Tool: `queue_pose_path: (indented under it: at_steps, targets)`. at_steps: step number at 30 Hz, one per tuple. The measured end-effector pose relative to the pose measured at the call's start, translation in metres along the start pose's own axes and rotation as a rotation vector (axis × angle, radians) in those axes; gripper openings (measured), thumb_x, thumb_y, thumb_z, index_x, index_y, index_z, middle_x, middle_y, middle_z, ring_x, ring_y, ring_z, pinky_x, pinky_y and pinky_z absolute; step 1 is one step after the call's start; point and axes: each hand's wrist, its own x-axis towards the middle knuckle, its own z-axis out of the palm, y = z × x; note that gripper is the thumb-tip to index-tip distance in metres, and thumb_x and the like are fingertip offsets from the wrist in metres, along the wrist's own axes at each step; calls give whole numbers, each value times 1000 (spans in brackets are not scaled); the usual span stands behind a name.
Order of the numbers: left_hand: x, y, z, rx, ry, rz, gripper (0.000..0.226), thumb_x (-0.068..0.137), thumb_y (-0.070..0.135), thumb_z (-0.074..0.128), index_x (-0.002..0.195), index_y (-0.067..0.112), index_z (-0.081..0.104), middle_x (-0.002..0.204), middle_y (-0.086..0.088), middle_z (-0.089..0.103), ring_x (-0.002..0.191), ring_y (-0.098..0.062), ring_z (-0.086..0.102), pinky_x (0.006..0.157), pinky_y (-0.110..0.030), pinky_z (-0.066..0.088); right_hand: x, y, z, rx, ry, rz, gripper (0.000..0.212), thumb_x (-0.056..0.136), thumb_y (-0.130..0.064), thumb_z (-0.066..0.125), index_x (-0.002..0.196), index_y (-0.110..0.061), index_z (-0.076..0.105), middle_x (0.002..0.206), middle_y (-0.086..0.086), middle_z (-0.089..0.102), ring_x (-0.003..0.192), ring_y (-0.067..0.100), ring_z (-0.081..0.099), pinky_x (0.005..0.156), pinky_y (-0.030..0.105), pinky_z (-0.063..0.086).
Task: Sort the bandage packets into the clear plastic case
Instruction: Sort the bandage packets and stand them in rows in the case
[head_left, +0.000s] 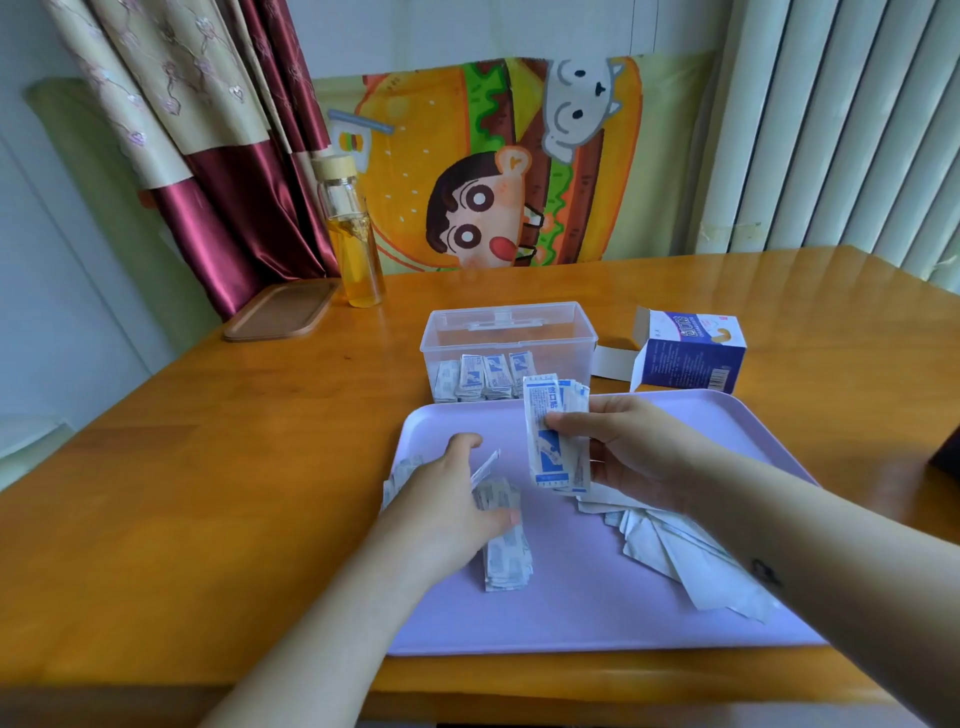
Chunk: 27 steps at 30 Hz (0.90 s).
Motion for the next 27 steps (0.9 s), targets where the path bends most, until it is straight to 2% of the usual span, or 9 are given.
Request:
queue_pose_path:
  at_steps: [3,6,9,12,14,17,19,22,27]
  targets:
    - [0,0,-6,-27,117,28,66,81,44,67,135,33,32,78,12,45,69,-11,55,51,-22,40,-2,1,-2,-14,-14,-17,16,88,-8,60,101,-2,66,93,11,72,84,21,68,80,36,55]
    - [7,4,-14,-359,203,35,34,85,46,60,112,27,54,78,3,51,59,-12,49,48,-18,38,-5,2,2,-30,-45,-51,24,86,-8,61,108,1,65,105,16,70,95,27,67,89,40,53]
    - [7,13,-11,-772,89,68,18,85,42,64,87,25,69,59,5,49,47,-9,39,49,-20,38,-7,4,13,-92,-70,-126,41,70,-19,72,106,1,67,106,16,70,101,30,66,95,45,50]
    - [7,17,-5,-1117,-15,-10,14,86,26,65,97,18,68,45,11,44,45,-7,36,53,-23,39,-10,3,20,-165,-75,-193,51,59,-29,76,102,-2,69,101,14,72,98,30,68,96,49,48]
    - [11,13,-5,-1273,-23,-50,39,78,25,68,113,7,61,45,11,49,56,-12,40,60,-29,46,-11,2,18,-148,-133,-187,43,63,-25,73,100,-3,70,102,14,72,97,28,68,93,42,51]
    - [12,5,-7,-1319,3,-39,23,74,21,69,85,7,56,51,6,56,66,-20,52,51,-25,52,-14,0,15,-154,-210,-151,17,78,-13,66,93,-9,71,90,6,73,75,12,66,66,19,51]
    - [13,3,-7,-1292,3,-47,22,83,14,64,70,14,46,58,1,63,65,-19,62,47,-24,51,-14,1,11,-115,-199,-131,13,86,-2,59,91,-7,70,83,4,73,68,8,67,58,16,51]
    - [12,4,-9,-1272,-8,-72,19,86,8,61,71,13,50,62,-3,64,65,-20,63,50,-26,52,-12,1,11,-84,-142,-125,14,85,0,58,95,-2,69,94,10,73,83,18,70,76,27,58]
    - [11,6,-12,-1264,9,-160,20,89,7,59,69,11,57,48,0,43,44,-8,35,37,-15,33,-11,0,14,-109,-67,-115,12,82,-1,63,92,-4,70,98,13,73,95,27,69,93,41,52]
